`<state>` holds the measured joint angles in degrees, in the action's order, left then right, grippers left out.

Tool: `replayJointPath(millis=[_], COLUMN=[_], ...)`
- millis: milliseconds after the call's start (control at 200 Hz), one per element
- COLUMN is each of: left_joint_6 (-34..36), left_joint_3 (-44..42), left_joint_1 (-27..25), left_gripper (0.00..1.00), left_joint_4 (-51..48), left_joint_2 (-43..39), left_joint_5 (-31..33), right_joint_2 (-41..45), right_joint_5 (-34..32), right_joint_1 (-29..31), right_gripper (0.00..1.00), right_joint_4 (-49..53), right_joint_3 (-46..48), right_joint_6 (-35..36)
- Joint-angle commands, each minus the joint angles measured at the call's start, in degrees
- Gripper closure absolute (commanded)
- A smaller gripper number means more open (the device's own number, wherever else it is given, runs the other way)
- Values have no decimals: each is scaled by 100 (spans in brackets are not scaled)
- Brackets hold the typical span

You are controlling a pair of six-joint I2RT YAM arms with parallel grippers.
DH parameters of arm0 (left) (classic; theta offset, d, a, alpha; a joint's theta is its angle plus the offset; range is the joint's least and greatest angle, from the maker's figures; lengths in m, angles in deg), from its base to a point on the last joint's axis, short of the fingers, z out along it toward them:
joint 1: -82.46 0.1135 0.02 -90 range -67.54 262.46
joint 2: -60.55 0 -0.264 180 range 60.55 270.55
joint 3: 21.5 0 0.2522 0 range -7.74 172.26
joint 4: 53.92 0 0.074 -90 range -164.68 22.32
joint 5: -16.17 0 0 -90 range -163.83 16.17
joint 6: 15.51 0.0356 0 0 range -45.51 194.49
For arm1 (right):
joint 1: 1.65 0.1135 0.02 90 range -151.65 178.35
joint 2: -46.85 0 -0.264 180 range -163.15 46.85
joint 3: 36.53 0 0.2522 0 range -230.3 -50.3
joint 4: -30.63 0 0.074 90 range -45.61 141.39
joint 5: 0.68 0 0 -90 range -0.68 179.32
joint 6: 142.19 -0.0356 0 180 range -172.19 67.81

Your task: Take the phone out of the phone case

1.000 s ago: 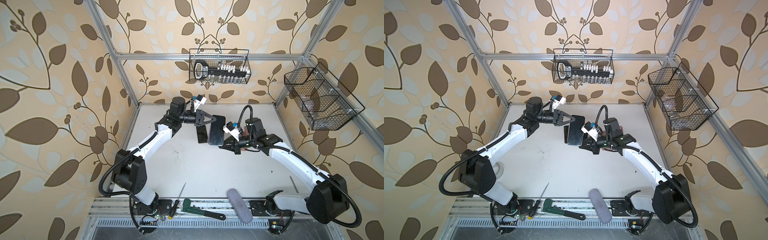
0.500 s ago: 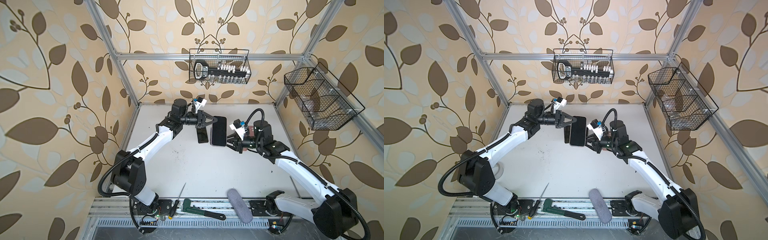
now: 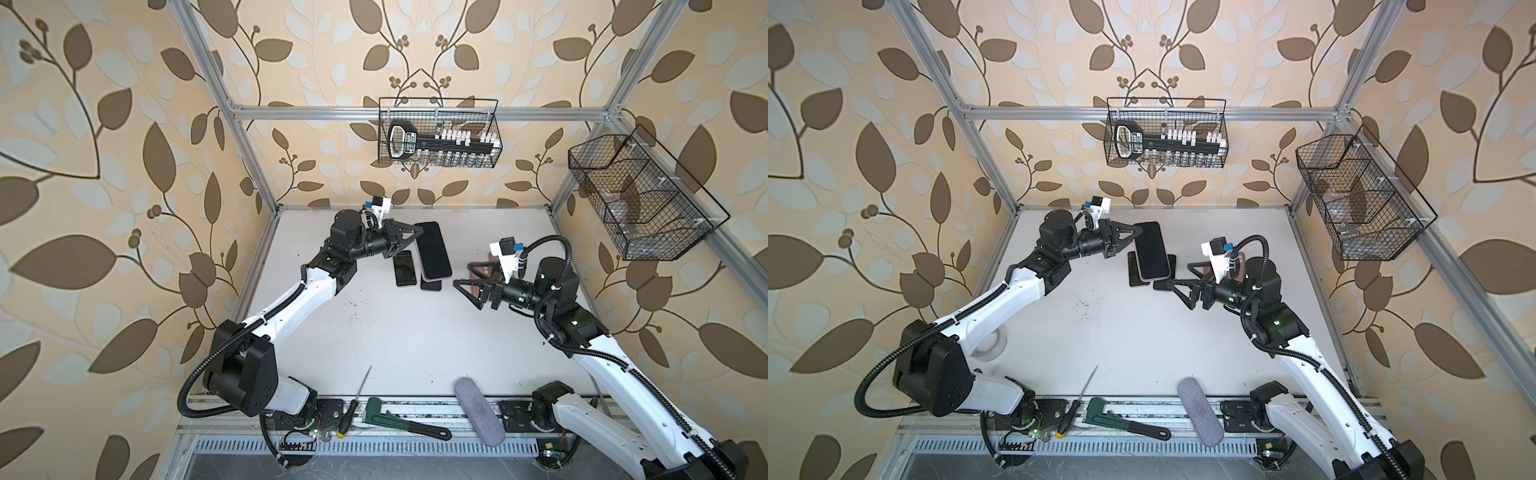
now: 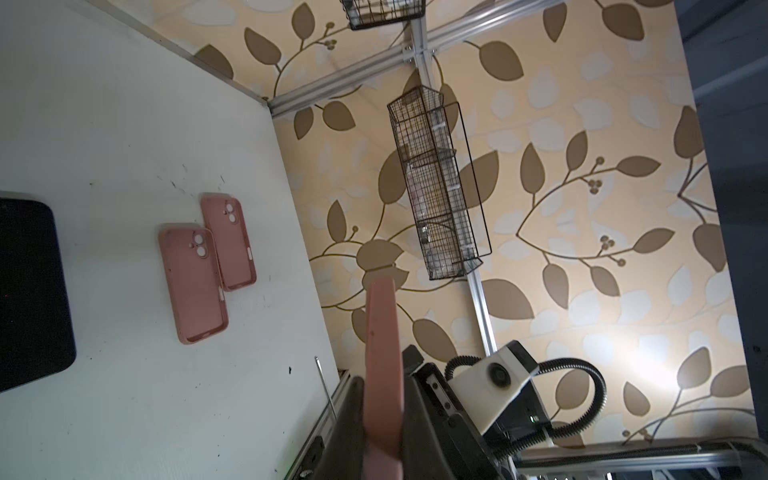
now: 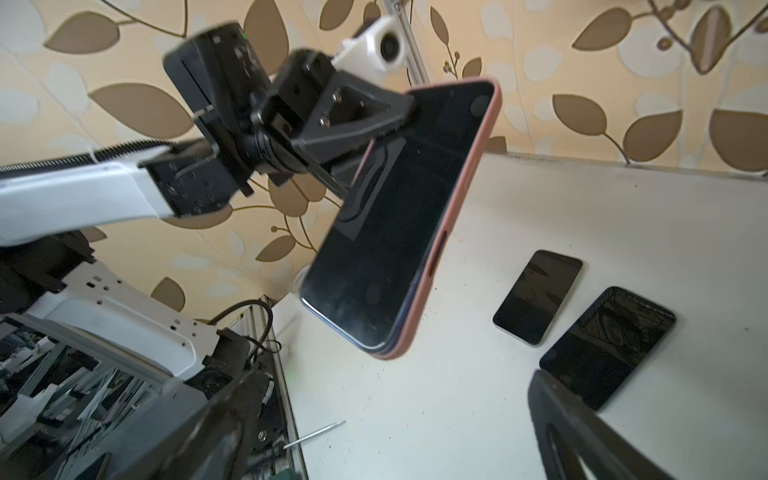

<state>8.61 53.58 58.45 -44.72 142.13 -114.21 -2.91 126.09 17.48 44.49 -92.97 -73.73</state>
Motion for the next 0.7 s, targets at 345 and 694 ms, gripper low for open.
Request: replayJointPath(millis=[345,694], left_joint_6=[-687,-984], left_joint_3=[-997,-1517], left_joint_1=[-11,-42], left_gripper=[100,100], left_joint_4=[1194,1422], left_joint_2=[-1145,-1531], left_joint_5=[1609,2236], right_joint_2=[-250,-564], right_joint_5=[-677,-1043], right_joint_1=[-90,143], right_gripper=[3,5], right_joint_4=[-1590,-2603], right_joint_3=[1001,1604], right_joint_6=[-2044,-2713])
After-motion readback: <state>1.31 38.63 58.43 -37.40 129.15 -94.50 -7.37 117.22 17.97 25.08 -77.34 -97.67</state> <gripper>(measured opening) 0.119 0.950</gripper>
